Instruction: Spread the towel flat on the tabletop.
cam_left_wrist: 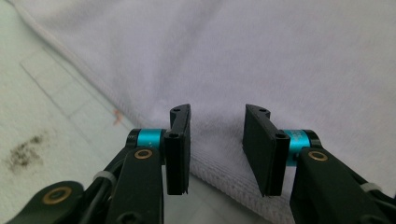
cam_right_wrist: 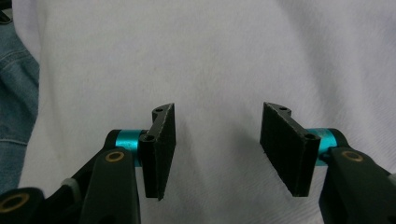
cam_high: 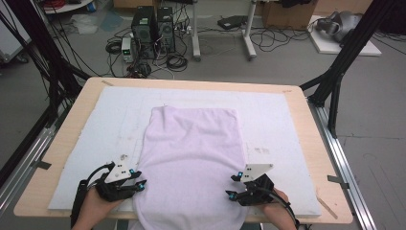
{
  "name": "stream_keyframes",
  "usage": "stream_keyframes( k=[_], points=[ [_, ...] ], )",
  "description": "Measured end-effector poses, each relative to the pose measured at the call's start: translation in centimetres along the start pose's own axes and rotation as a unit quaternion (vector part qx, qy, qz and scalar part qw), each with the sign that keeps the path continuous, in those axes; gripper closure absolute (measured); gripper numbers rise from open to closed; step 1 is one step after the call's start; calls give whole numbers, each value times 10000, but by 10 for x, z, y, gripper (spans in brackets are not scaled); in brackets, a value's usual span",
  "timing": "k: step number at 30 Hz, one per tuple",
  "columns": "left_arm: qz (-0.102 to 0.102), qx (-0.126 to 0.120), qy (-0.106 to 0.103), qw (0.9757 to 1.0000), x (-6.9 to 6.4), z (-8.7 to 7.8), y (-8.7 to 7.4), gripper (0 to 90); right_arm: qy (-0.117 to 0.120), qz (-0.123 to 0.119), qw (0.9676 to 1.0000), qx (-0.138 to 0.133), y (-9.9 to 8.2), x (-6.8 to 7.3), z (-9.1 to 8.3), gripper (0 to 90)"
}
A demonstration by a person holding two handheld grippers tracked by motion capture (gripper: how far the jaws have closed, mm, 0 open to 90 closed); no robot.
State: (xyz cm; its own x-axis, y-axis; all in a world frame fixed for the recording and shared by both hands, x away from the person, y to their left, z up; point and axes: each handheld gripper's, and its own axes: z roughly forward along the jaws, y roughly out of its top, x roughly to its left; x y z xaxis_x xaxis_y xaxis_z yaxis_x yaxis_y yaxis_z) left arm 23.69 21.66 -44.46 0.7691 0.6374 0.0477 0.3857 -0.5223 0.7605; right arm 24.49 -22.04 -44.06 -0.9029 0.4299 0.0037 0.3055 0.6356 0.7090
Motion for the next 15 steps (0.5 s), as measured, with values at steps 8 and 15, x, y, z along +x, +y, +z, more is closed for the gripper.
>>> stream_keyframes(
  k=[8,15],
  points=[
    [-108,-16,-24,9999,4,-5,-5,572,49,115,9999,-99,-8,0,-3,441],
    [-241,-201,-100,9995,8,-5,8,493,-72,183,9997,-176,5,-14,-3,394]
  ],
)
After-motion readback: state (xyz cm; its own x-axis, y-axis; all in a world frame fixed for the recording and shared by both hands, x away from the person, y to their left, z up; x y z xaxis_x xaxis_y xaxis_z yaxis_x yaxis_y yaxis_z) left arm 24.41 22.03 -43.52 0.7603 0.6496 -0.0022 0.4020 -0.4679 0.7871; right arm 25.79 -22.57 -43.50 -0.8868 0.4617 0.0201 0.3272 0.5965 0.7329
